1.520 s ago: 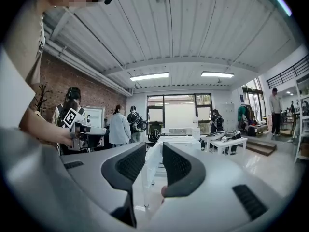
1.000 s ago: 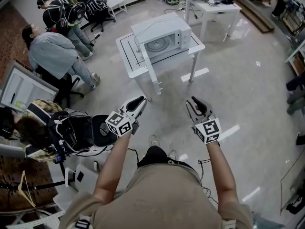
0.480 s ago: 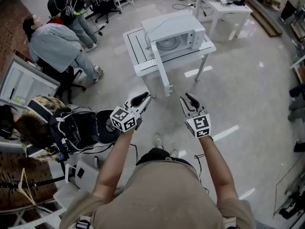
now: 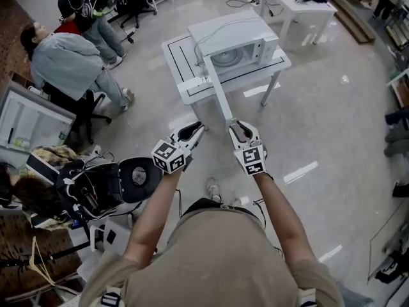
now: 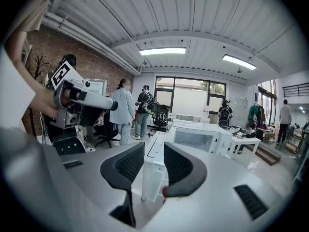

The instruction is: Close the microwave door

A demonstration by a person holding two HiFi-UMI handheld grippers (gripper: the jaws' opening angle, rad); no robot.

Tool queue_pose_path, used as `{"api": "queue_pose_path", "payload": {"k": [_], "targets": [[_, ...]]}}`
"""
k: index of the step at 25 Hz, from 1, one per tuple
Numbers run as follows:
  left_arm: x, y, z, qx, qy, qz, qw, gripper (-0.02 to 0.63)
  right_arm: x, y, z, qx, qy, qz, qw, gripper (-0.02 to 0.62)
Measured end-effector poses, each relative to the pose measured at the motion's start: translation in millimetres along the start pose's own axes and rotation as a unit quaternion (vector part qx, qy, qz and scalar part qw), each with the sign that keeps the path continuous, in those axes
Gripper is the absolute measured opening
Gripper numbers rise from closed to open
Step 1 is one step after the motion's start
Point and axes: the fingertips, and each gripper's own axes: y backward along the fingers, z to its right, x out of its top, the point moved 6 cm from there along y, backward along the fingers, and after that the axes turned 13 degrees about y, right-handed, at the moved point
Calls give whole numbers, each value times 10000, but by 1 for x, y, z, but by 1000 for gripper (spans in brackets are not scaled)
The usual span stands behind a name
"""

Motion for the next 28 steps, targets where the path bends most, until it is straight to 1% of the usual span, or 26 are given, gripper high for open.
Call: {"api": "queue_pose_path", "payload": {"k": [3,8,14,16,21,26,28], "targets": [[0,-4,-12,-69,16,-81,9999,55,-14,-24,-6,-51,181,-283,9994,126],[2,-3,-27,-190,-36,-189,9996,55,-21,-44,-18,-162,287,-528,9981,127],[2,-6,-43,-357,-63,-290,9989,55,-31,-59,-22,-477,387,-767,9952,127],[0,-6,-45,-390,-23,-325,9987,55,-35,-62,-23,-523,317,-839,9946,127],[-1,-7,-47,-455,-12,-386,9982,55,-44,-68,-17,-655,-50,-945,9934,127],[1,-6,-51,-502,12,-429,9978,55,-42,-65,-10,-841,-34,-975,9917,126],[-2,-8,-54,-478,39,-484,9977,55,-48,-62,-7,-904,-223,-1040,9902,126]]}}
